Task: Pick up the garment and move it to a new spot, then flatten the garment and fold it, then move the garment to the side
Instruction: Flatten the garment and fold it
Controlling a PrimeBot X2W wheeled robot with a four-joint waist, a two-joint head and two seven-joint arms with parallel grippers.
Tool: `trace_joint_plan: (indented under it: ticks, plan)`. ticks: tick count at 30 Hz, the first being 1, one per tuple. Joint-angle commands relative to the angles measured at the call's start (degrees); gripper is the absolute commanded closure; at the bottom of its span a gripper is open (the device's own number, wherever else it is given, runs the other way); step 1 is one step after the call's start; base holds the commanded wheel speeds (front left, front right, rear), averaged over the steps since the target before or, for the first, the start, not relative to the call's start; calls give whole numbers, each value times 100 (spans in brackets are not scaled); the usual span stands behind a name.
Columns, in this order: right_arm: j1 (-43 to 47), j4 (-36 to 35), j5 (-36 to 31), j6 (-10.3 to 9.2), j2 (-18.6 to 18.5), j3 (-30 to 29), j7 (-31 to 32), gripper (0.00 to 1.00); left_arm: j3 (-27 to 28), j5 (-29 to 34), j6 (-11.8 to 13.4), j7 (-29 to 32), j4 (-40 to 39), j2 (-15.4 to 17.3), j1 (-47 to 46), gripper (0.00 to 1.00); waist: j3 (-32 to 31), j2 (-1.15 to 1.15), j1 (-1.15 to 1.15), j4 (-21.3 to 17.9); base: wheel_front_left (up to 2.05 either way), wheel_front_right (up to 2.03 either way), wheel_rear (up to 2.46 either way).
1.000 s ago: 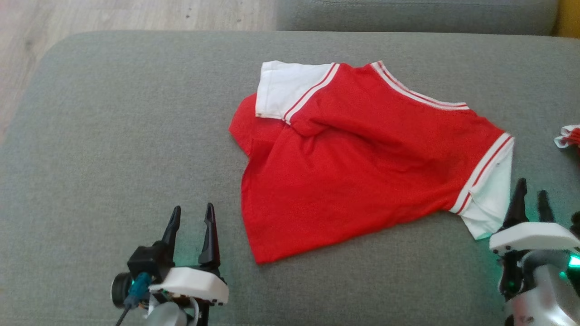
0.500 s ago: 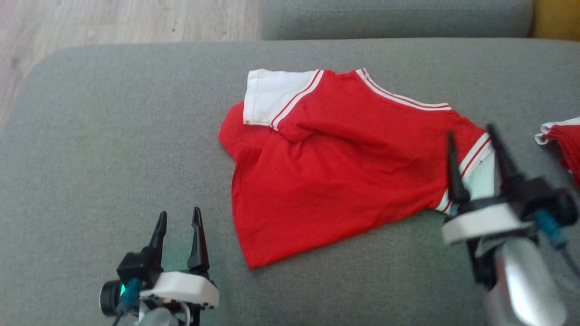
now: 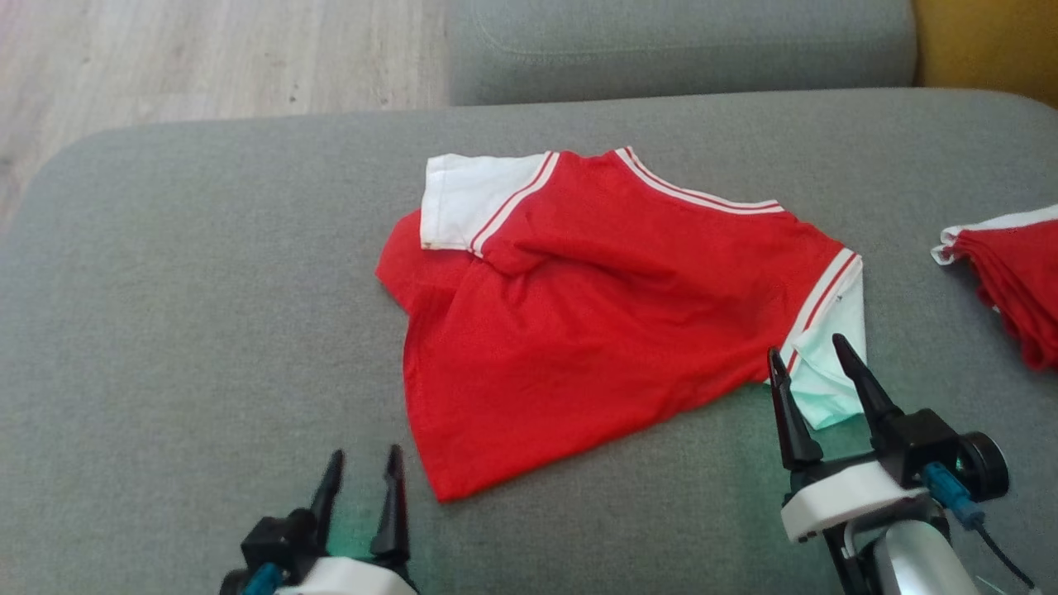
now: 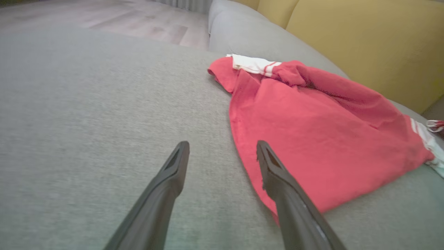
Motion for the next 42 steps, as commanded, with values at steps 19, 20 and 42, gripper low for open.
trace_joint_plan:
  ticks: [19,20,42]
  plan:
    - [-634,-90,83,20,-18,242,-37,0,87,108,-458,-31,1222,25,-1855,0,819,0,0,-675,0,0,0]
    - [-650,-93,86,20,-18,242,-37,0,143,173,-423,-31,1300,25,-1922,0,850,0,0,-694,0,0,0]
    - [-858,-139,259,20,-18,324,-37,0,472,978,-377,-31,2089,224,-2871,100,1110,0,0,-743,0,0,0]
